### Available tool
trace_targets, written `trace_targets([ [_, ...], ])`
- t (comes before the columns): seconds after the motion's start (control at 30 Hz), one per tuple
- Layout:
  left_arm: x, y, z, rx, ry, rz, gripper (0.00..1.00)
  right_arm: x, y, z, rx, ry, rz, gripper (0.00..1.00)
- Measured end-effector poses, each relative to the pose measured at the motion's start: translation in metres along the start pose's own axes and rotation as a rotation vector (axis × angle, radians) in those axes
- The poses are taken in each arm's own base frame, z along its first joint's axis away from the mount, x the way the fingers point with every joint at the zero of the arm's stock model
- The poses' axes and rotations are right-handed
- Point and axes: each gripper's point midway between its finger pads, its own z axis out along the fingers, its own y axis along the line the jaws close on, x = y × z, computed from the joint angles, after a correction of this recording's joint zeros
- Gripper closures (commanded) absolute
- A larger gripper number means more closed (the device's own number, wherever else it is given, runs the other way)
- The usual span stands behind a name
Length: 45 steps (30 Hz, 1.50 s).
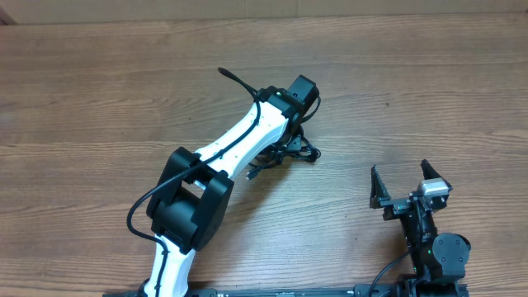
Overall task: Untangle cables
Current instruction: 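Close the left gripper on the cable bundle and lift it up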
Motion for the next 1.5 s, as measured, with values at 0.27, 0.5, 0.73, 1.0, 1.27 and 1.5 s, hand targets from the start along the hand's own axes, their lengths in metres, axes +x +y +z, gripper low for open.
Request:
trace_targets([
  [0.27, 0.0, -0.001, 0.009, 0.01, -0.015, -0.021, 0.61, 0.0, 0.0, 0.0, 0.0, 0.0, 0.0, 0.0],
  [0.5, 0.004, -0.001, 0.026, 0.021, -0.025, -0.031, 0.87, 0.0, 0.0, 0.0, 0.0, 0.0, 0.0, 0.0],
  [0.73, 0.004, -0.003, 0.027, 0.022, -0.029, -0.029, 0.96, 0.0, 0.0, 0.0, 0.0, 0.0, 0.0, 0.0],
  [1.0, 0.004, -0.003, 0.026, 0.019, -0.032, -0.028, 0.96, 0.0, 0.0, 0.0, 0.0, 0.0, 0.0, 0.0],
  [1.27, 0.008, 0.002, 0.025, -0.001, -0.016, -0.025, 0.96, 0.0, 0.0, 0.0, 0.0, 0.0, 0.0, 0.0],
  [1.5, 0.006, 0.006, -0.013, 0.03, -0.056, -0.031, 0.96, 0.0, 0.0, 0.0, 0.0, 0.0, 0.0, 0.0],
])
